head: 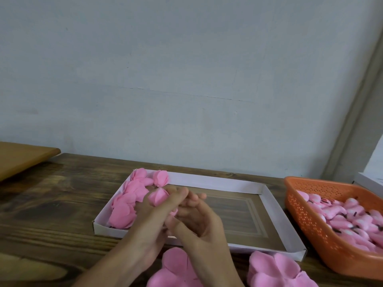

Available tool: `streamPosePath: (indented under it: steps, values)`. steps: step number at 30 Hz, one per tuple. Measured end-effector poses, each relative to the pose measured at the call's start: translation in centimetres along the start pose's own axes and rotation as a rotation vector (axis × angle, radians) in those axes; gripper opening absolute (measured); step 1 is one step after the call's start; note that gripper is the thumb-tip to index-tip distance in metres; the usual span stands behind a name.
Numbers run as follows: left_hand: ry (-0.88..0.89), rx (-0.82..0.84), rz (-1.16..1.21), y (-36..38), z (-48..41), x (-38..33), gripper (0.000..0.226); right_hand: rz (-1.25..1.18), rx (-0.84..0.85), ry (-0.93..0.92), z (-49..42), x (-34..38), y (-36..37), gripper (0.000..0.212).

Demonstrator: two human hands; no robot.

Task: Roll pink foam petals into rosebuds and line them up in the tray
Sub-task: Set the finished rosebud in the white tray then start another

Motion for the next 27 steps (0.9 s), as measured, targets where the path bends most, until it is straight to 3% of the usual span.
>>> streamPosePath:
  steps: [4, 10, 17, 20, 22, 24, 26, 27]
  values:
    - [-0.034, 0.024, 0.092, 0.2, 0.0, 0.1, 0.057, -0.047, -0.008, -0.043, -0.2, 0.2, -0.1, 0.033]
    - [-0.053, 0.136, 0.124, 0.9, 0.4, -0.2, 0.074, -0.359, 0.01, 0.352, -0.4, -2.2, 1.5, 0.012]
    - [-0.007, -0.037, -0.059, -0.2, 0.1, -0.2, 0.031, -0.147, 0.091, 0.079, 0.1, -0.4, 1.2, 0.028]
    - [0.026, -0.036, -0.033, -0.4, 0.1, -0.5, 0.033, -0.085, 0.048, 0.077, 0.1, -0.5, 0.8, 0.025]
    - [0.033, -0.019, -0.041, -0.5, -0.1, -0.3, 0.038, 0.106, 0.05, 0.056, 0.2, -0.4, 0.4, 0.015]
    - [0.099, -0.043, -0.119, -0.1, -0.3, -0.4, 0.037, 0.61, 0.0, -0.101, 0.2, 0.6, -0.8, 0.007]
    - [0.198, -0.183, -0.26, -1.0, -0.2, -1.3, 0.038, 0.987, -0.088, -0.285, 0.2, 2.0, -1.8, 0.011]
    - [0.236, -0.254, -0.321, -1.9, -0.2, -1.8, 0.041, 1.008, -0.138, -0.349, 0.2, 2.8, -2.2, 0.022]
Point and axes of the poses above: each hand's wrist, its own z-axis away from the middle knuckle, its own y-axis out of the palm, x = y × z, the point moved 7 cm from there along -z, towards the middle knuckle, and after that the axes turned 1 degree about y, right-handed, at the moved point
